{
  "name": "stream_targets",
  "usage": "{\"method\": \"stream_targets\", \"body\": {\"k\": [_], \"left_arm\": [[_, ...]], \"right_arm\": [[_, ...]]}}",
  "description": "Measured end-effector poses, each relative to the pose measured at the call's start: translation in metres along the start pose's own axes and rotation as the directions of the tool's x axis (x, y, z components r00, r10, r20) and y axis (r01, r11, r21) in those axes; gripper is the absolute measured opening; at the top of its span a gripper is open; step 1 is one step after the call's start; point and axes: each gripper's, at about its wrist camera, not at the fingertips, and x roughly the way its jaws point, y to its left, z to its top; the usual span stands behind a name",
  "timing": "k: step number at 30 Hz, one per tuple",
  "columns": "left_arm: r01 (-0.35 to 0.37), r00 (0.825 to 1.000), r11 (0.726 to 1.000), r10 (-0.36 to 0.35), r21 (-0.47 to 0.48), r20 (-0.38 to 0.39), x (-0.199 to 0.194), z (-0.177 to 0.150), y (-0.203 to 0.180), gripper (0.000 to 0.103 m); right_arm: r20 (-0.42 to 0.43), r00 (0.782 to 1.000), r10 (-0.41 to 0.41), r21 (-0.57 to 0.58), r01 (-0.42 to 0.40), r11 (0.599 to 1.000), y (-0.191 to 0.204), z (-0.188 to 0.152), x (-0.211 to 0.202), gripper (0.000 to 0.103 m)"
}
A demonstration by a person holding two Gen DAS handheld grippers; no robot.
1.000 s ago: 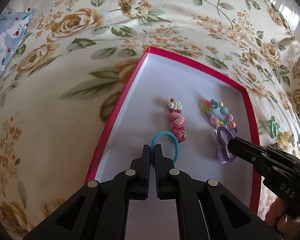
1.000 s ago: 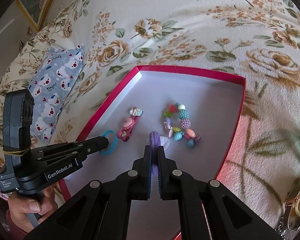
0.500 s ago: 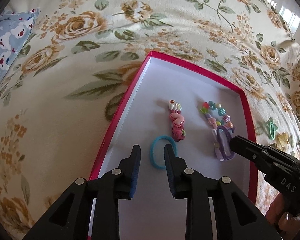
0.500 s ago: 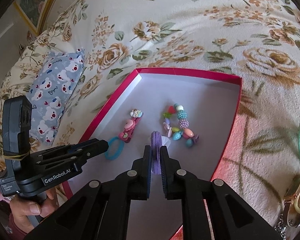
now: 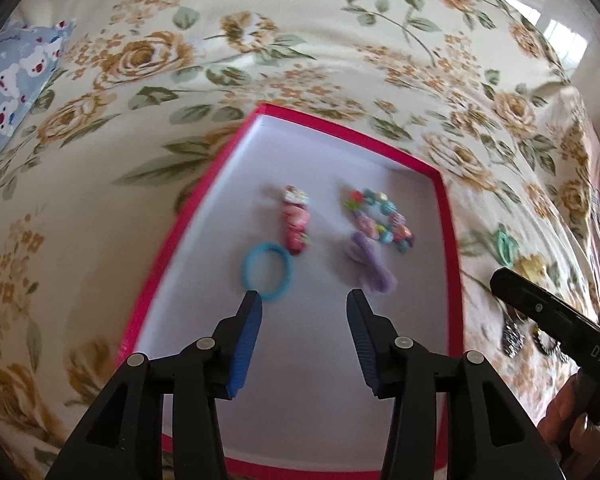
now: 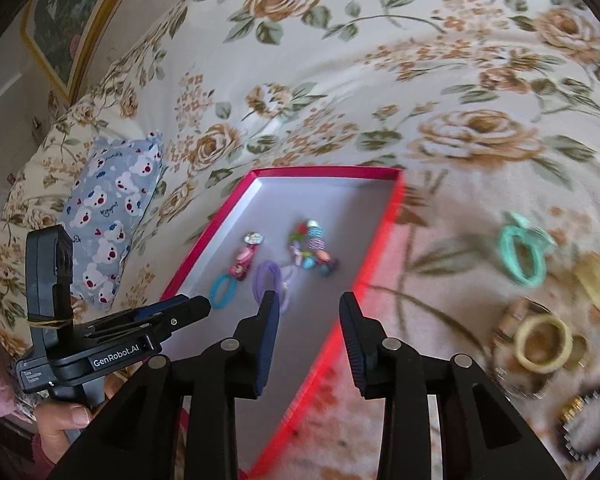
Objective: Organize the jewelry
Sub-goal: 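Open the left tool over the box while the right tool releases the purple tie there, then grasp the mint bow hair tie with the left tool while the right tool grasps the yellow claw clip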
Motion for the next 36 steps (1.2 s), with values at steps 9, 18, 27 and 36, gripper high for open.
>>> {"method": "stream_targets", "body": {"k": [9, 18, 27, 36], "left_arm": [[0.059, 0.998, 0.996, -0.058, 0.07, -0.009, -0.012, -0.005, -0.033, 0.046], [0.099, 0.995, 0.988, -0.097, 0.12, -0.021, -0.01, -0.004, -0.064, 0.047], [0.127, 0.992, 0.978, -0.121, 0.168, -0.046, 0.003, 0.003, -0.096, 0.047], [0.159, 0.986, 0.964, -0.146, 0.214, -0.075, 0.026, 0.018, -0.126, 0.047]], "right_arm": [[0.039, 0.997, -0.07, 0.07, 0.067, 0.995, -0.043, -0.018, -0.045, 0.034], [0.072, 0.986, -0.15, 0.143, 0.139, 0.98, -0.086, -0.029, -0.082, 0.034], [0.095, 0.975, -0.199, 0.187, 0.179, 0.966, -0.116, -0.033, -0.105, 0.035], [0.097, 0.971, -0.219, 0.189, 0.198, 0.962, -0.135, -0.019, -0.103, 0.035]]}}
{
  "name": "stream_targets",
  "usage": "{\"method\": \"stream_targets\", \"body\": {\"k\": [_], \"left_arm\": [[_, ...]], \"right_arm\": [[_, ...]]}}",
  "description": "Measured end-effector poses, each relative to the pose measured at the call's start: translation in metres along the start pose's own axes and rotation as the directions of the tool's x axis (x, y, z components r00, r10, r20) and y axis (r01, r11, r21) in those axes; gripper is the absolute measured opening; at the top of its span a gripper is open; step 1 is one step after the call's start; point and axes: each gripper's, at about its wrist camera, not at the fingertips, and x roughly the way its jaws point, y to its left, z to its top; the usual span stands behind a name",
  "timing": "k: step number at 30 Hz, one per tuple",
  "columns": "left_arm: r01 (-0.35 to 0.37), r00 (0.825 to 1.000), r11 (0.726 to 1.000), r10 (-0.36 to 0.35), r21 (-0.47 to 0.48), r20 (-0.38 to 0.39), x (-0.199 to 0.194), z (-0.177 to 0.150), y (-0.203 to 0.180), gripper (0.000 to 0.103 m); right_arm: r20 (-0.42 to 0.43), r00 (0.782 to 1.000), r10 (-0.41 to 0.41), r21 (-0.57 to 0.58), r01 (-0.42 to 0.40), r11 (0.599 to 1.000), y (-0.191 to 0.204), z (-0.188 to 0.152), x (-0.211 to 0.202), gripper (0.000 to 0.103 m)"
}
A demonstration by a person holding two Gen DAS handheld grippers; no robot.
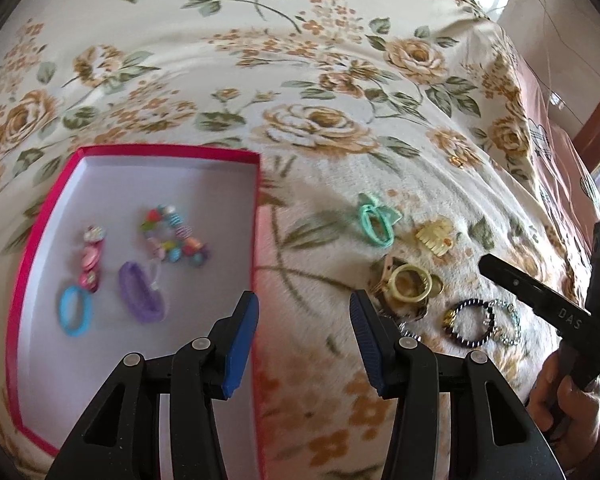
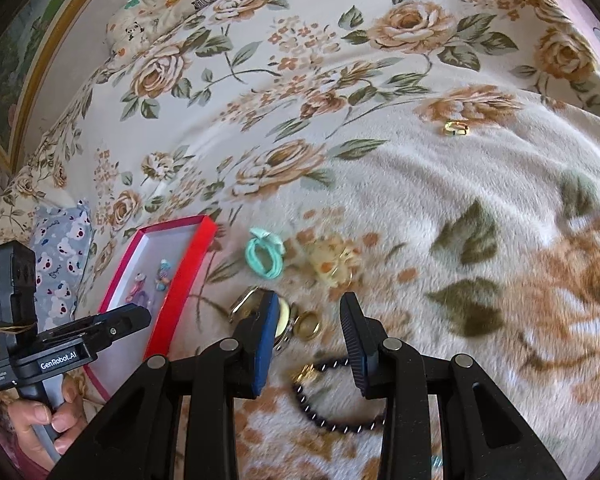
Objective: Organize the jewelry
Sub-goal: 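Grasp the mint bow hair tie with the left tool while the right tool grasps the yellow claw clip, then carry the mint tie with the left tool while the right tool carries the yellow clip to the box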
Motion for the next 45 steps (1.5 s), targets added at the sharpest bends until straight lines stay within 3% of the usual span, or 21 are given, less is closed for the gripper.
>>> {"method": "stream_targets", "body": {"k": [9, 17, 20, 21, 22, 24, 27, 35, 45], "left_arm": [[0.021, 0.999, 0.999, -0.02, 0.039, -0.038, 0.048, 0.035, -0.017, 0.047], [0.064, 0.994, 0.996, -0.058, 0.065, -0.092, 0.101, 0.06, -0.032, 0.046], [0.068, 0.992, 0.994, -0.059, 0.083, -0.108, 0.118, 0.063, -0.037, 0.046], [0.066, 0.992, 0.994, -0.056, 0.087, -0.114, 0.125, 0.064, -0.039, 0.045], [0.07, 0.991, 0.994, -0.059, 0.089, -0.119, 0.131, 0.065, -0.04, 0.041], [0.076, 0.989, 0.993, -0.064, 0.091, -0.13, 0.14, 0.066, -0.041, 0.018], [0.087, 0.991, 0.991, -0.076, 0.098, -0.114, 0.145, 0.068, -0.043, 0.006], [0.122, 0.991, 0.99, -0.117, 0.074, -0.061, 0.117, 0.059, -0.032, 0.004], [0.13, 0.991, 0.992, -0.13, 0.0, 0.029, 0.048, 0.034, 0.002, 0.004]], "right_arm": [[-0.003, 1.0, 0.003, -0.007, -0.003, 1.0, -0.011, 0.026, 0.018, 0.034], [-0.056, 0.998, -0.003, -0.029, 0.002, 1.0, -0.017, 0.038, 0.044, 0.03], [-0.078, 0.997, -0.014, -0.047, 0.011, 0.999, -0.017, 0.037, 0.051, 0.006], [-0.078, 0.997, -0.019, -0.05, 0.015, 0.999, -0.017, 0.036, 0.052, 0.005], [-0.076, 0.997, -0.019, -0.055, 0.015, 0.998, -0.017, 0.035, 0.052, 0.005], [-0.07, 0.997, -0.018, -0.056, 0.015, 0.998, -0.018, 0.035, 0.05, 0.004], [-0.063, 0.998, -0.014, -0.053, 0.011, 0.999, -0.018, 0.034, 0.046, 0.004], [-0.024, 1.0, 0.01, -0.044, -0.011, 0.999, -0.01, 0.03, 0.028, 0.004], [0.009, 0.998, 0.055, -0.047, -0.054, 0.997, 0.012, 0.024, 0.014, 0.004]]}}
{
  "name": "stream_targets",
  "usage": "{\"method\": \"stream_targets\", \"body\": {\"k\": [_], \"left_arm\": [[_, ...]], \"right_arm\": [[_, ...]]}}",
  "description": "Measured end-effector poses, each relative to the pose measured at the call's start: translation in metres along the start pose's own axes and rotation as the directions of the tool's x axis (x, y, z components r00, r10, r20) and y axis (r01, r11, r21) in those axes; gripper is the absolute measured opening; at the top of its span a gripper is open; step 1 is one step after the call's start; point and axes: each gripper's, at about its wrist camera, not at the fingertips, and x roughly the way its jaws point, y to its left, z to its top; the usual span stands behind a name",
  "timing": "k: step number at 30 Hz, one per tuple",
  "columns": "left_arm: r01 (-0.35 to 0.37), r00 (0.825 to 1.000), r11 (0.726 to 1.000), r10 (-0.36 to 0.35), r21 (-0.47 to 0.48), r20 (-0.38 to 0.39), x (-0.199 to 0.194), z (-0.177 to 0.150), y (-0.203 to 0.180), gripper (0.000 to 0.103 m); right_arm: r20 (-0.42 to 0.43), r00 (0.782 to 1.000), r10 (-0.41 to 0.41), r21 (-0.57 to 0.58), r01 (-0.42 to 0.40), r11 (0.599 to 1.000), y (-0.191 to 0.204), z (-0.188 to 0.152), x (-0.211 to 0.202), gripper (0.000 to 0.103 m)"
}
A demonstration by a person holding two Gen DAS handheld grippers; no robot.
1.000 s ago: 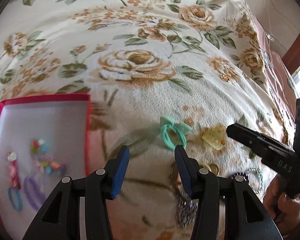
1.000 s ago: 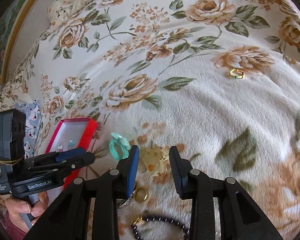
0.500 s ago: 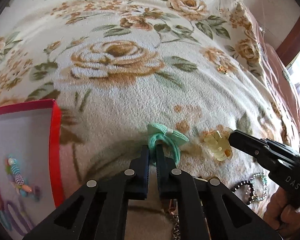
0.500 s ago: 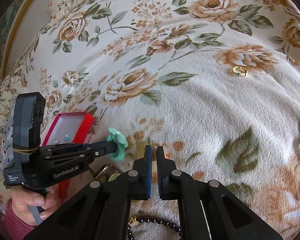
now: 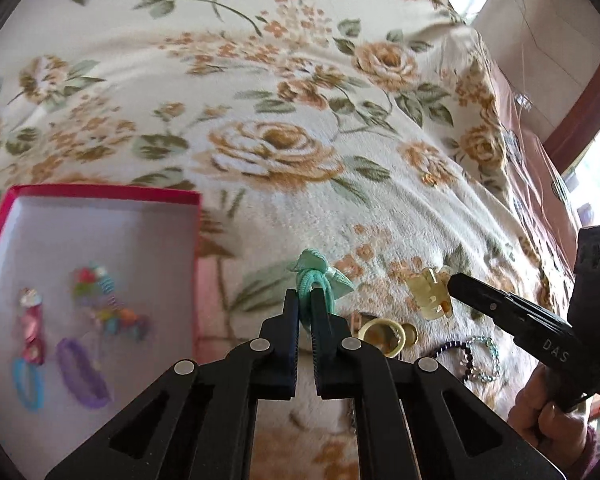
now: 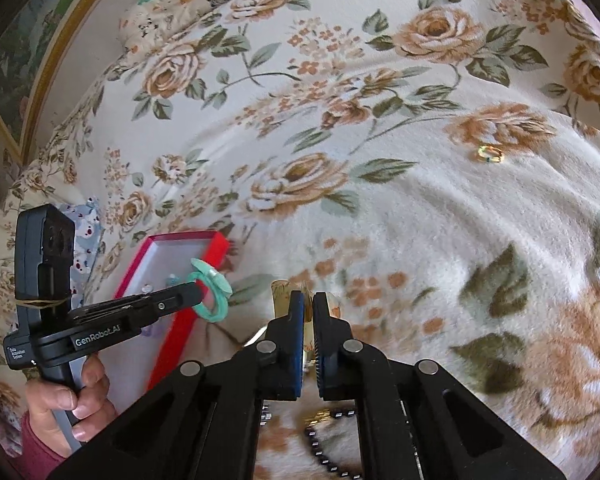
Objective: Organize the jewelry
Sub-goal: 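Carry the mint tie with the left tool while the right tool carries the yellow clip to the box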
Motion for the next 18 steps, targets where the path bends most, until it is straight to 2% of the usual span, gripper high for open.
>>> {"method": "stream_targets", "body": {"k": [10, 18], "left_arm": [[0.0, 0.999, 0.998, 0.002, -0.06, 0.037, -0.056, -0.032, 0.023, 0.004], [-0.013, 0.999, 0.995, 0.017, -0.097, 0.047, -0.084, -0.05, 0.038, 0.004]], "right_arm": [[-0.016, 0.999, 0.045, -0.053, -0.046, 0.998, 0.04, -0.011, 0.003, 0.004], [-0.037, 0.997, 0.07, -0.077, -0.073, 0.994, 0.063, -0.02, 0.007, 0.004]]}}
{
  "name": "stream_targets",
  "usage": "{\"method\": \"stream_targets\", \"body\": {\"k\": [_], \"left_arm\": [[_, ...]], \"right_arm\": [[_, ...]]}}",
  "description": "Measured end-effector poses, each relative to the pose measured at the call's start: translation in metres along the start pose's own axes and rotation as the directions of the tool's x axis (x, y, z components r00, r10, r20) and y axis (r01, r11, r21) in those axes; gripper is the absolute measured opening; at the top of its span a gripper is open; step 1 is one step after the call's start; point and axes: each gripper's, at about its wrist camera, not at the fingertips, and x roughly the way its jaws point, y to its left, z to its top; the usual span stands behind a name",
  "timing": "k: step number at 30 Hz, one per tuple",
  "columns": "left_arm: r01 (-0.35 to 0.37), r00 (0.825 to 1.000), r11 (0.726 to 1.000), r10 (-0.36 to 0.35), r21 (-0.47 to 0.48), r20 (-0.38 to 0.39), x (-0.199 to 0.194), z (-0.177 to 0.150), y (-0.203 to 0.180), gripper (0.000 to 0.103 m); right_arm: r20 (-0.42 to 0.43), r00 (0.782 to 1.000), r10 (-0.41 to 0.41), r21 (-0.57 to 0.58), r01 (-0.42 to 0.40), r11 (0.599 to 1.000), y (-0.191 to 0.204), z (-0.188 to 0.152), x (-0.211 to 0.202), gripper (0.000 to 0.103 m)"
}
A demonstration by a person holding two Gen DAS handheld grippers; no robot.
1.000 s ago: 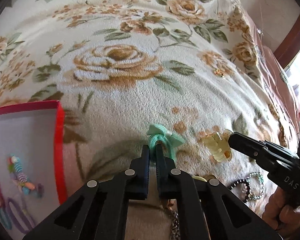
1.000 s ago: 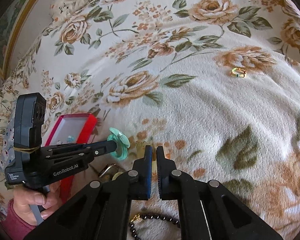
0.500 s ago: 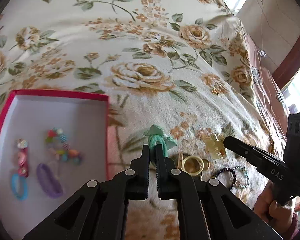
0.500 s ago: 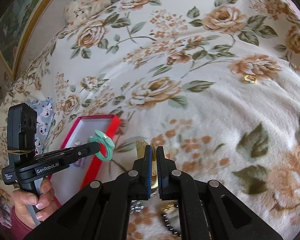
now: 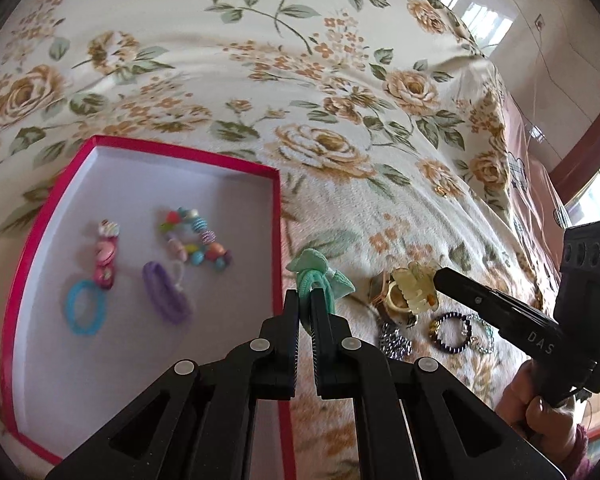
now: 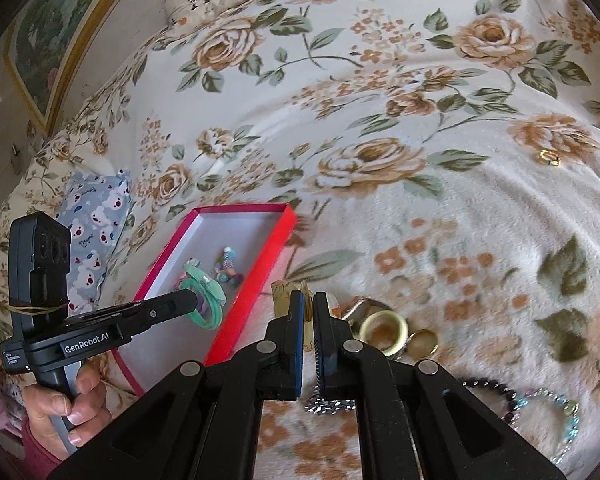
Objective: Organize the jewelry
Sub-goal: 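Carry the mint tie with the left tool while the right tool carries the yellow clip to the box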
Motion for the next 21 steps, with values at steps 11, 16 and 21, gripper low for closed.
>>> {"method": "stream_targets", "body": {"k": [11, 16, 21], "left_arm": [[-0.013, 1.0, 0.999, 0.014, -0.047, 0.012, -0.021, -0.013, 0.018, 0.004], [-0.028, 0.999, 0.996, 0.03, -0.08, 0.023, -0.037, -0.021, 0.035, 0.005], [-0.041, 0.998, 0.993, 0.045, -0.107, 0.039, -0.053, -0.027, 0.052, 0.004]], "right_arm": [[-0.033, 0.999, 0.037, -0.025, -0.038, 0.999, 0.026, -0.011, 0.01, 0.004], [-0.053, 0.997, 0.061, -0.039, -0.063, 0.997, 0.041, -0.014, 0.017, 0.004], [-0.069, 0.994, 0.085, -0.05, -0.089, 0.995, 0.056, -0.015, 0.026, 0.004]]}}
